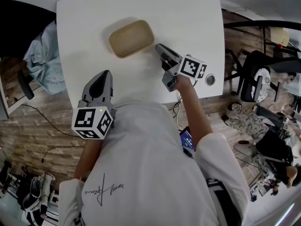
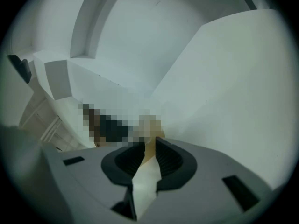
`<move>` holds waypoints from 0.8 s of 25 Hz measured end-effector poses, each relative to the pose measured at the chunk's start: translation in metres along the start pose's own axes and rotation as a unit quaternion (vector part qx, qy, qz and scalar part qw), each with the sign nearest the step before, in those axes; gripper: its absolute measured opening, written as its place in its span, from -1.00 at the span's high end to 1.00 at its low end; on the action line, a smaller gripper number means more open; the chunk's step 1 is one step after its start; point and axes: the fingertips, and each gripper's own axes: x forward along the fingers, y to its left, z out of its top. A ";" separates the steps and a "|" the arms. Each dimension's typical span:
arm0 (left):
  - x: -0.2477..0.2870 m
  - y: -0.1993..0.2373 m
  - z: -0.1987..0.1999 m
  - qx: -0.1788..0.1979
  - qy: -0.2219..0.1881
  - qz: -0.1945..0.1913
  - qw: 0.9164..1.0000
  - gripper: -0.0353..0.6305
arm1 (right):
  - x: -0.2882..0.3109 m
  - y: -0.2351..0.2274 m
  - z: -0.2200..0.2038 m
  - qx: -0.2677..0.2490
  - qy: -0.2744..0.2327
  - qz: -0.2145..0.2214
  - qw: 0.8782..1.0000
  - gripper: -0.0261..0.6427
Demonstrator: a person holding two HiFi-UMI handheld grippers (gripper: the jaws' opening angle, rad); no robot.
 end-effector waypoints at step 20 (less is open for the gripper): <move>0.000 0.006 -0.003 -0.012 0.006 0.008 1.000 0.87 | 0.007 0.000 0.007 0.082 -0.023 0.066 0.994 0.72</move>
